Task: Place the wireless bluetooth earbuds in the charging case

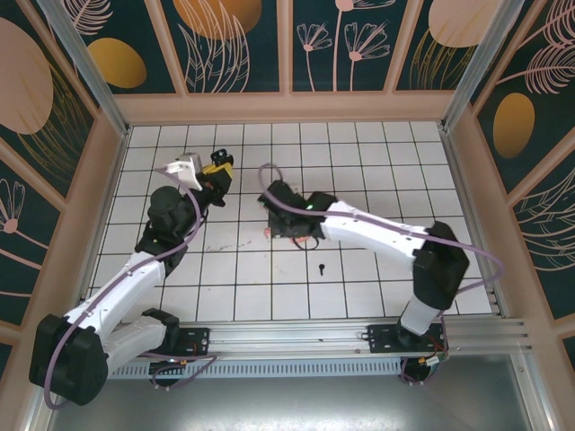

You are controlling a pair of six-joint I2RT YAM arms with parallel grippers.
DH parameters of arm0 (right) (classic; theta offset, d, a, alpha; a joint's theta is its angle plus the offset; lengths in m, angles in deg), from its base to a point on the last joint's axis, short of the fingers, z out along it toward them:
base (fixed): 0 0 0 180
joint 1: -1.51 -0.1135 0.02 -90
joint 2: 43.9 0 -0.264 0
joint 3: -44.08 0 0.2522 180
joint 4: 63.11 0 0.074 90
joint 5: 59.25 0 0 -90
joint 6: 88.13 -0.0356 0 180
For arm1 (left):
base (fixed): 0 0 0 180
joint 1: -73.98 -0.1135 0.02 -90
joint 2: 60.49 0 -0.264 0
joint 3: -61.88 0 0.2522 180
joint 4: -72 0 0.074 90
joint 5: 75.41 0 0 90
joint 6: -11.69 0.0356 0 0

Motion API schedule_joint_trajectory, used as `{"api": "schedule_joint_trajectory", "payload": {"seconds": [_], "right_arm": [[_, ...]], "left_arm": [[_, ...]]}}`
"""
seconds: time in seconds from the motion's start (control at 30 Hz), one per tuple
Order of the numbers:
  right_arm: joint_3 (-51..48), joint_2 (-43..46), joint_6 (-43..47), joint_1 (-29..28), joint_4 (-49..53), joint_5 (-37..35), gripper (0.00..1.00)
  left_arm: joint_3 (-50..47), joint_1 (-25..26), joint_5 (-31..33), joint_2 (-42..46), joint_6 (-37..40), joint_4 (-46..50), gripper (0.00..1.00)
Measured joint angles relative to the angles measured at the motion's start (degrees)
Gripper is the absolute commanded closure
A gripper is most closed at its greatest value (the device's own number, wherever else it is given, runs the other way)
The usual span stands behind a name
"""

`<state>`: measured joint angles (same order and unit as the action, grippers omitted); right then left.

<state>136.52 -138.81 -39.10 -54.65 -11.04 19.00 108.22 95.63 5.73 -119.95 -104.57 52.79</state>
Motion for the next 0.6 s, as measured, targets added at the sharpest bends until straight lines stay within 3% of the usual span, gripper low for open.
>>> {"api": "schedule_joint_trajectory", "payload": {"seconds": [0.27,0.43,0.6], "right_arm": [[2.38,6.84,7.74,7.89,-0.79,0.04,0.83],[7.06,7.67,12.57,8.57,-1.01,0.96,0.83],[10.14,8.63,16.52,8.55,-2.8,2.91,0.83]], "left_arm": [[-11.26,0.0,-5.95,-1.33,4.22,-13.94,1.0],[-14.97,0.48,-10.34,-4.02,8.02,-23.98,1.0],[-15.37,4.81,-11.78,-6.1,14.69,-27.02,1.0]]}}
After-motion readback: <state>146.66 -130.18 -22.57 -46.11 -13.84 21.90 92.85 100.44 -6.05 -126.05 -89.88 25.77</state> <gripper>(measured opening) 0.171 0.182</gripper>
